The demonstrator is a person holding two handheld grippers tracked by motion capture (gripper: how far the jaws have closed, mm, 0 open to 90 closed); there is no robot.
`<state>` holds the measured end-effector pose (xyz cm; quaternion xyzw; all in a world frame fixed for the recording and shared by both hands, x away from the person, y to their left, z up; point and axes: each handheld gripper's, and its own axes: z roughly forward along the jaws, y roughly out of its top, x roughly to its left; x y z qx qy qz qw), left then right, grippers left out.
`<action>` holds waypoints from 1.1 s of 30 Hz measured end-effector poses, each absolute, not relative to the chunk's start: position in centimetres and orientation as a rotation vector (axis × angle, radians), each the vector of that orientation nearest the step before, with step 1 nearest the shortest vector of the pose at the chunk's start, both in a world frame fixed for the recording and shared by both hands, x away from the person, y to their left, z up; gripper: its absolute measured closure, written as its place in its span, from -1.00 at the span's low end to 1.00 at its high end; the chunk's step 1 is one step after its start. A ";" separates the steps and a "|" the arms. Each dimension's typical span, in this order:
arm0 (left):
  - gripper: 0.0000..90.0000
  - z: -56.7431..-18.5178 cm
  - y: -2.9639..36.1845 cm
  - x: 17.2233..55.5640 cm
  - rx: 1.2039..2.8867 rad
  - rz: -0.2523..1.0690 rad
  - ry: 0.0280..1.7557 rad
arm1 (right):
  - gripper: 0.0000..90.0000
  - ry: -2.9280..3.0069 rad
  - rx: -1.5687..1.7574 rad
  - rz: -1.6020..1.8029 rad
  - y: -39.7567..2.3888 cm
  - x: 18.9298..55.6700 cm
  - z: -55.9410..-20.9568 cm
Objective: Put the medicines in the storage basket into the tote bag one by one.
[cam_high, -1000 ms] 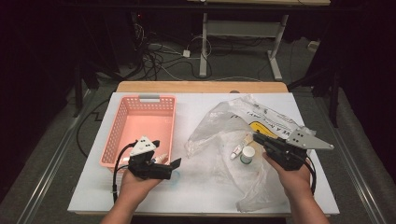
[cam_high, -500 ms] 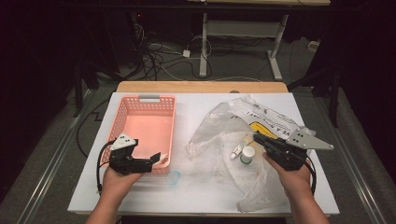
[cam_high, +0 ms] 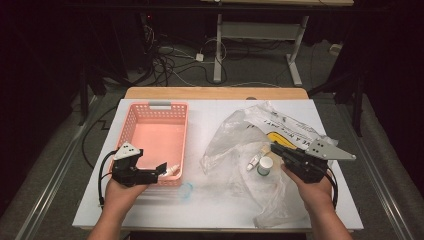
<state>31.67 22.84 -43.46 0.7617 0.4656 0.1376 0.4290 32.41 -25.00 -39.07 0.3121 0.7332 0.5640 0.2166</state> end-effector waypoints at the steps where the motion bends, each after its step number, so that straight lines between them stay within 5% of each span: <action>1: -1.00 -43.5 22.8 31.7 1.907 0.341 1.164 | 1.00 2.031 0.864 1.563 -25.0 32.4 -39.1; 15: -0.75 -41.1 22.0 33.2 2.022 0.298 1.145 | 1.00 2.032 0.859 1.559 -25.0 32.4 -39.1; 33: -0.15 -42.1 19.4 37.8 2.398 0.014 1.117 | 1.00 2.048 0.863 1.551 -24.8 32.5 -39.4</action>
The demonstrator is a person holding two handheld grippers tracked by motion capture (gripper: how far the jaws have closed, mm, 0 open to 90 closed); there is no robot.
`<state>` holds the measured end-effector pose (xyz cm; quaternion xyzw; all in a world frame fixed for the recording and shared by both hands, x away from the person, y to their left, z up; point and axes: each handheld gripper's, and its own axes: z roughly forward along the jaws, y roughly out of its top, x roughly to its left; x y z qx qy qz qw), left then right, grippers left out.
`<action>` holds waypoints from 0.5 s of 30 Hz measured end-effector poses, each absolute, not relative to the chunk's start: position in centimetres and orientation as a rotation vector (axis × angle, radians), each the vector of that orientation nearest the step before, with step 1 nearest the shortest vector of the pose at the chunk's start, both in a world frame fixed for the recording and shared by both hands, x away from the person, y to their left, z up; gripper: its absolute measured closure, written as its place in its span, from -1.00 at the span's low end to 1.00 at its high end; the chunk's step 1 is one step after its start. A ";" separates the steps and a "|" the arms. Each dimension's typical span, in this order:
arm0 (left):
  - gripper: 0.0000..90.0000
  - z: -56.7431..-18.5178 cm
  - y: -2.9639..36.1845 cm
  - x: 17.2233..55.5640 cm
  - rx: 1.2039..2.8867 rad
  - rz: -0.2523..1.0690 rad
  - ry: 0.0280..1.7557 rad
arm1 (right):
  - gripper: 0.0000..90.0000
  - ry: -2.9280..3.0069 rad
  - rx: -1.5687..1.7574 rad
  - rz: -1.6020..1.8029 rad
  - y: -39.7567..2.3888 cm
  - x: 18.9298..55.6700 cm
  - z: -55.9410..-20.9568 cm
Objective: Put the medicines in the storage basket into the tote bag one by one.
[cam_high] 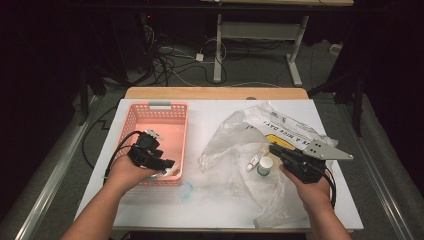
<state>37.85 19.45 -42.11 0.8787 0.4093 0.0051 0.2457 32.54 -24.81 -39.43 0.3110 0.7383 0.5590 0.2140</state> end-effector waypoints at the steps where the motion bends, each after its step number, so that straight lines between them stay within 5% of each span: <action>1: -0.14 -42.2 19.2 38.0 2.419 -0.004 1.109 | 1.00 2.048 0.864 1.553 -24.8 32.5 -39.4; 15: 0.07 -43.6 17.9 39.9 2.637 -0.159 1.214 | 1.00 2.045 0.868 1.562 -24.9 32.5 -39.4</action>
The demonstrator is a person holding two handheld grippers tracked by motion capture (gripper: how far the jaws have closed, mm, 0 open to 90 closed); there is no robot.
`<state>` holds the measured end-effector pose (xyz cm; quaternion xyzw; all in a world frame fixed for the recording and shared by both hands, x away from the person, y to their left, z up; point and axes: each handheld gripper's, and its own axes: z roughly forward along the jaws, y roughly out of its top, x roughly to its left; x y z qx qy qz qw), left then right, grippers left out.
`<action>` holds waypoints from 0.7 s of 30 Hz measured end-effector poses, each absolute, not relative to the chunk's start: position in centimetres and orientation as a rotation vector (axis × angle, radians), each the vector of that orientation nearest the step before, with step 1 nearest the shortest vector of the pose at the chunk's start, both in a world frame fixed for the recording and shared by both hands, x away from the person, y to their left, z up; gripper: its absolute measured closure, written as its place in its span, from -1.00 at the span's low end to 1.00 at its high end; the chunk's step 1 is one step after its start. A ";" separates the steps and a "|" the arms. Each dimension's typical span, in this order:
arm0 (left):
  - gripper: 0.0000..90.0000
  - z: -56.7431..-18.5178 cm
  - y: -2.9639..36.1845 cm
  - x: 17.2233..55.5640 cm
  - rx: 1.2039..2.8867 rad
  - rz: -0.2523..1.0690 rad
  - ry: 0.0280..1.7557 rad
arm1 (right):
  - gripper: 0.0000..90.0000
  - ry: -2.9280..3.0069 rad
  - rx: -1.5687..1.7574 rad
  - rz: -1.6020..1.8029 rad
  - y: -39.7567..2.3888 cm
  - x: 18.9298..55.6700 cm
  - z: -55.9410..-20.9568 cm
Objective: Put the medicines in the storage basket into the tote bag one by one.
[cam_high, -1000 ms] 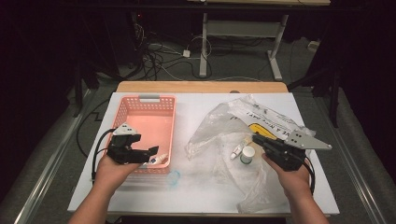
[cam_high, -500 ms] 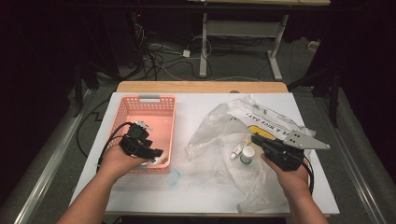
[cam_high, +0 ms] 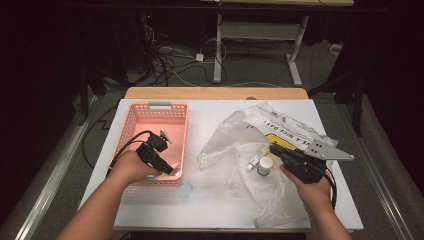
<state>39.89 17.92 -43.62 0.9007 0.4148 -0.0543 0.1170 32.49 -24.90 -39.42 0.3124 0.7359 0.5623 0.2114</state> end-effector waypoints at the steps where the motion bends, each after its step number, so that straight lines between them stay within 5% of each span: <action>1: 0.09 -43.7 17.8 40.0 2.650 -0.164 1.220 | 1.00 2.045 0.870 1.561 -24.9 32.5 -39.4; 21: 0.29 -43.9 17.5 39.9 2.672 -0.075 1.266 | 1.00 2.042 0.862 1.562 -25.0 32.3 -39.3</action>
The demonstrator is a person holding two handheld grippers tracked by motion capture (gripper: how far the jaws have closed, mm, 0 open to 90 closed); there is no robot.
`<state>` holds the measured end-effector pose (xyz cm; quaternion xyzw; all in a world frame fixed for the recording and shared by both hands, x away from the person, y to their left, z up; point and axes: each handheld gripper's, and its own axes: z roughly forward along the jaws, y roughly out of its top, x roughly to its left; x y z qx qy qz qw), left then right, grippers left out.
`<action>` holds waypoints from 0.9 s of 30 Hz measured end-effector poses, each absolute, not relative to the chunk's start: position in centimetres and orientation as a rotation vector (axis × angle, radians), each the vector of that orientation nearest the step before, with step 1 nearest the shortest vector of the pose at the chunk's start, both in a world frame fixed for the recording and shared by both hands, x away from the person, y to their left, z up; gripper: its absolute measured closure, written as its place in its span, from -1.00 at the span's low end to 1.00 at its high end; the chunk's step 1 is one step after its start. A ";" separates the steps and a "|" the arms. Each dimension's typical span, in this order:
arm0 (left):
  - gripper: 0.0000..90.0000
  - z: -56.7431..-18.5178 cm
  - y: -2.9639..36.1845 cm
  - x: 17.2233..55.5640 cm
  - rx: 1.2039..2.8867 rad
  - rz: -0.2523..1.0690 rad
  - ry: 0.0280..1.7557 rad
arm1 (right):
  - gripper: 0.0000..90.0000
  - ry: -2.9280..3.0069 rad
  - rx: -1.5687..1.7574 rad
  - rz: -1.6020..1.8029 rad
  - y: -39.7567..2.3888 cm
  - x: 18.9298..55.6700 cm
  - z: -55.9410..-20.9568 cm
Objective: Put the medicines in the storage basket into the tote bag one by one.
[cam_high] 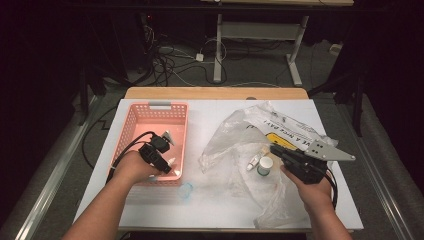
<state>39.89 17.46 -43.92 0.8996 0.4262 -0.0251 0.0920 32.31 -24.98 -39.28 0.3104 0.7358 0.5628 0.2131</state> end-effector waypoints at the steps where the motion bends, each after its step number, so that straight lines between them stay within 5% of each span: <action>1: 0.28 -43.7 17.7 39.7 2.645 -0.067 1.254 | 1.00 2.042 0.862 1.563 -25.0 32.3 -39.3; 27: 0.29 -42.0 19.6 34.2 2.170 0.227 1.045 | 1.00 2.044 0.859 1.555 -24.7 32.2 -39.4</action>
